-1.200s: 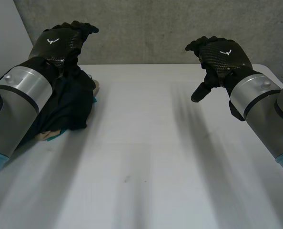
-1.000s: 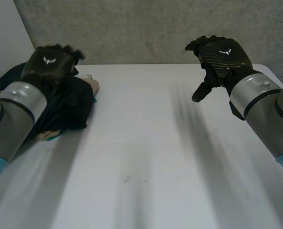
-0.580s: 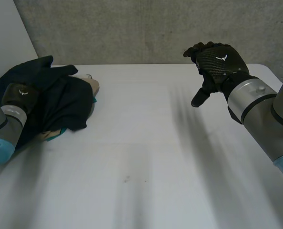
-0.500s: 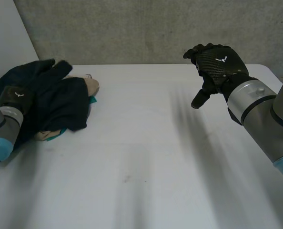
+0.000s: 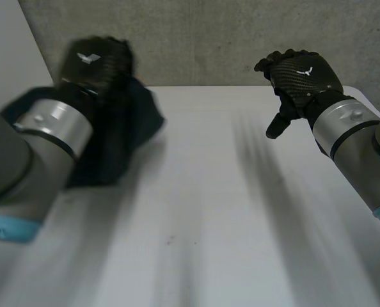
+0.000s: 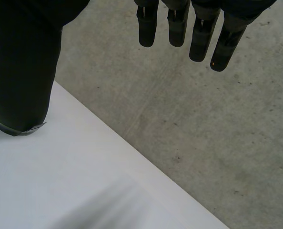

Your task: Fold the laundry.

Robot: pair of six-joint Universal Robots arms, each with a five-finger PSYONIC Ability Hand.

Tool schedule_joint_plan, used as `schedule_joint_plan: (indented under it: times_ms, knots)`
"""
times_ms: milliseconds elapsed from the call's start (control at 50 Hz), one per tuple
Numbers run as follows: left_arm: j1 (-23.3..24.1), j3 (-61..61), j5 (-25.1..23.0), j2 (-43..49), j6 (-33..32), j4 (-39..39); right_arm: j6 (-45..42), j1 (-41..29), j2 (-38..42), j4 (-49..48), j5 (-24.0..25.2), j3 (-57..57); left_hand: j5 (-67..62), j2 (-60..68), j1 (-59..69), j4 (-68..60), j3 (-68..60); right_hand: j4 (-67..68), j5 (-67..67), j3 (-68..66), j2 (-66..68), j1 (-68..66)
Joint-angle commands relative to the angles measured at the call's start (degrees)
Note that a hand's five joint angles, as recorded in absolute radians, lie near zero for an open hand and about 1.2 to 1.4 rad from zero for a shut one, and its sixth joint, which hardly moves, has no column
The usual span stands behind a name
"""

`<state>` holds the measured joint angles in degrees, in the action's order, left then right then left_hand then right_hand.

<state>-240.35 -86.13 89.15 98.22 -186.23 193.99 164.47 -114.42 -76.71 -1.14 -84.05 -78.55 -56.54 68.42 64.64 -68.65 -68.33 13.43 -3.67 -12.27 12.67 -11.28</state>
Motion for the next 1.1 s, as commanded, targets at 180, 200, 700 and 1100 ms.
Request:
schedule_joint_plan:
  times_ms: [180, 200, 700, 1100]
  knots:
    - [9.2, 4.2, -1.0, 11.6, 9.2, -6.0, 0.0, 2.1, -0.1, 0.0, 0.3, 0.3, 56.5, -58.4, -54.6, 58.7, 58.3, -3.4, 3.7, 2.3, -2.7, 1.3]
    - [8.3, 4.1, -0.9, 11.2, 9.2, -6.2, 0.0, 2.1, -0.1, 0.1, 0.5, 0.3, 56.5, -58.4, -54.6, 58.7, 58.3, -3.4, 3.7, 2.3, -2.7, 1.3]
    - [-10.4, -7.9, -3.2, 4.5, -3.7, -6.7, -9.4, -5.2, 1.4, 16.4, 6.3, -9.8, 56.5, -58.4, -54.6, 58.6, 58.3, -3.4, 3.7, 2.3, -2.7, 1.3]
    - [-9.8, -9.8, -3.3, 1.4, -3.6, -6.4, -14.6, 0.8, 14.5, -7.2, -1.7, 0.0, 56.5, -58.4, -54.6, 58.7, 58.3, 66.6, -66.3, -67.7, 67.3, -68.7]
